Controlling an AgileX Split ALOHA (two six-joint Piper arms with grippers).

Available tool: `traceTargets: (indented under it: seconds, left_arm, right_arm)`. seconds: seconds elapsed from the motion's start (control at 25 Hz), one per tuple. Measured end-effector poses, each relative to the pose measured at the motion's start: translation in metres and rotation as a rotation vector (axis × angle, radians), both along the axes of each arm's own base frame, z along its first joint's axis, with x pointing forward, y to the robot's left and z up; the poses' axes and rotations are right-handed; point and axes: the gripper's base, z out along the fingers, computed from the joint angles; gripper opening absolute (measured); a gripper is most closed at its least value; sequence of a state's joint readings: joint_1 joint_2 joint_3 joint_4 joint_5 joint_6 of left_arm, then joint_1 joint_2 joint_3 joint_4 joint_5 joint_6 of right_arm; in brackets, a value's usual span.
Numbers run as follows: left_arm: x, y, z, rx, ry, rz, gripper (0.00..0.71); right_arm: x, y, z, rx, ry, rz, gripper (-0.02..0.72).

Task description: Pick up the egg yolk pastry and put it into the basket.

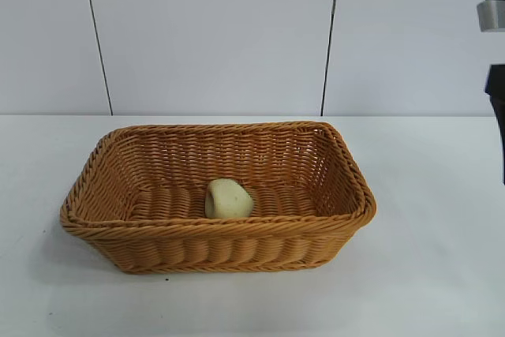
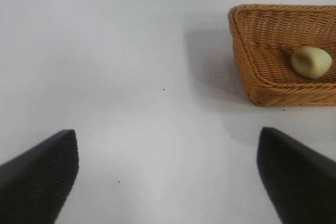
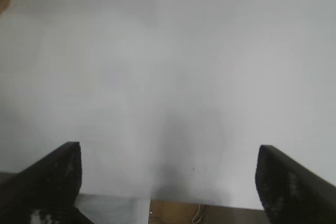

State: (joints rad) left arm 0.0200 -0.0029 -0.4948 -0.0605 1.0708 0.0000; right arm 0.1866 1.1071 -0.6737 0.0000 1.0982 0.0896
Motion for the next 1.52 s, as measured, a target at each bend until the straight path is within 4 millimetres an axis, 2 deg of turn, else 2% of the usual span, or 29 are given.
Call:
traceTargets:
  seconds: [0.2,0.48,0.68,0.88,1.16,1.52]
  left_arm:
    - [0.0,0.0,0.0,0.0,0.0,0.0,0.664]
    - [0.0,0.0,0.0,0.0,-0.001,0.0,0.664]
    - [0.0,0.0,0.0,0.0,-0.001,0.0,0.664]
    - [0.0,0.0,0.0,0.0,-0.001,0.0,0.664]
    - [0.0,0.0,0.0,0.0,-0.001,0.0,0.664]
    - [0.0,0.0,0.0,0.0,-0.001,0.0,0.664]
  right_arm:
    - [-0.04,-0.008,-0.006,0.02,-0.163,0.049,0.646]
    - [-0.077,-0.014,0.023,0.071,-0.453,0.05,0.646]
    - [-0.102,-0.021,0.037,0.093,-0.637,0.001,0.646]
    - [-0.125,-0.029,0.042,0.061,-0.791,-0.123,0.646]
    - [-0.161,-0.029,0.045,0.091,-1.01,-0.087,0.646]
    - [-0.164,-0.029,0.045,0.099,-1.03,-0.078,0.646]
